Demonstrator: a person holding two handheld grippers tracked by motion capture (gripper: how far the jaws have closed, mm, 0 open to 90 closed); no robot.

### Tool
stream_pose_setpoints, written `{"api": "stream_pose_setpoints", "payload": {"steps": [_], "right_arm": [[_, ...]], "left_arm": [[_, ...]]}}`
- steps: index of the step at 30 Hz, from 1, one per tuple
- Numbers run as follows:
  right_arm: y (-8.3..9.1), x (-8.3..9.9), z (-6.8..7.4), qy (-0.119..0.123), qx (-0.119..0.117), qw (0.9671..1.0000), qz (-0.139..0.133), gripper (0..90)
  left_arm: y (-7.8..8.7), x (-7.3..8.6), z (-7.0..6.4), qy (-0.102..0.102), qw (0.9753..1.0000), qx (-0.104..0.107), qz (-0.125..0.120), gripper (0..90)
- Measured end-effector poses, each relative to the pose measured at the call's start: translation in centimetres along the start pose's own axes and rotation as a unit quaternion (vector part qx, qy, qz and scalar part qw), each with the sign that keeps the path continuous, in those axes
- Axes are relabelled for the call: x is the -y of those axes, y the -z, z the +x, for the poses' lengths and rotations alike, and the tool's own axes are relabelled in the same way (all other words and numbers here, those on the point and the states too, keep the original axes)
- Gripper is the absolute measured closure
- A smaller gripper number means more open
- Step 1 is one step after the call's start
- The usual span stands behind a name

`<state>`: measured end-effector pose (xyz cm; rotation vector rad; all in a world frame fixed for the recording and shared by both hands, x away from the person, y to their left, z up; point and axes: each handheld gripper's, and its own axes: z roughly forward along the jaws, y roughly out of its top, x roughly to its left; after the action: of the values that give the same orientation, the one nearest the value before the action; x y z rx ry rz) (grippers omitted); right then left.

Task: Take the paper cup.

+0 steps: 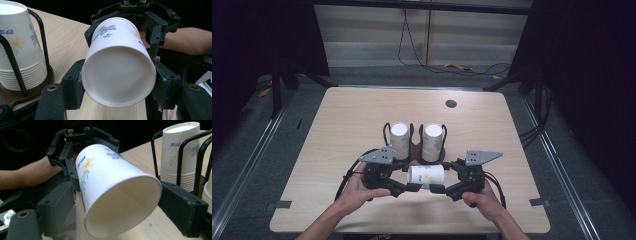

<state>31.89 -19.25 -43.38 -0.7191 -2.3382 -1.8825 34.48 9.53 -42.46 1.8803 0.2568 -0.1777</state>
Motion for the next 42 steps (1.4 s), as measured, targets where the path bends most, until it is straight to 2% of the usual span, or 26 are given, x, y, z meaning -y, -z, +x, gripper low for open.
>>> {"api": "stream_pose_setpoints", "payload": {"steps": [6,10,13,24,32,38,40,42], "right_arm": [[-0.1,0.1,-0.4,-0.012,-0.01,0.9998,-0.008,13.9],[-0.3,0.1,-0.5,-0.02,-0.025,0.9995,-0.008,14.8],[-0.2,0.1,-0.4,-0.008,-0.018,0.9998,-0.009,21.4],[0.3,0.0,-0.7,-0.006,-0.029,0.9994,-0.018,27.7],[0.4,0.0,-0.5,-0.004,-0.029,0.9994,-0.017,31.9],[0.6,-0.1,-0.6,-0.005,-0.025,0.9995,-0.019,32.4],[0.7,-0.1,-0.7,-0.009,-0.014,0.9997,-0.016,32.5],[0.9,-0.1,-0.9,-0.01,-0.005,0.9998,-0.015,32.6]], "left_arm": [[0.1,0.0,0.1,0.005,1.0,0.004,-0.005,36.1],[0.1,0.0,0.1,0.005,0.9999,0.007,-0.008,36.1],[0.2,0.0,0.1,0.012,0.9998,0.011,-0.011,36.1],[0.2,0.2,0.5,0.024,0.9993,0.024,-0.016,35.6],[0.2,0.4,0.7,0.029,0.9994,0.015,-0.009,31.6],[0.2,0.5,0.8,0.033,0.9994,-0.001,-0.004,24.1],[0.2,0.7,1.1,0.036,0.9993,-0.011,-0.001,21.7],[0.1,0.7,1.2,0.038,0.9992,-0.012,0.001,21.1]]}}
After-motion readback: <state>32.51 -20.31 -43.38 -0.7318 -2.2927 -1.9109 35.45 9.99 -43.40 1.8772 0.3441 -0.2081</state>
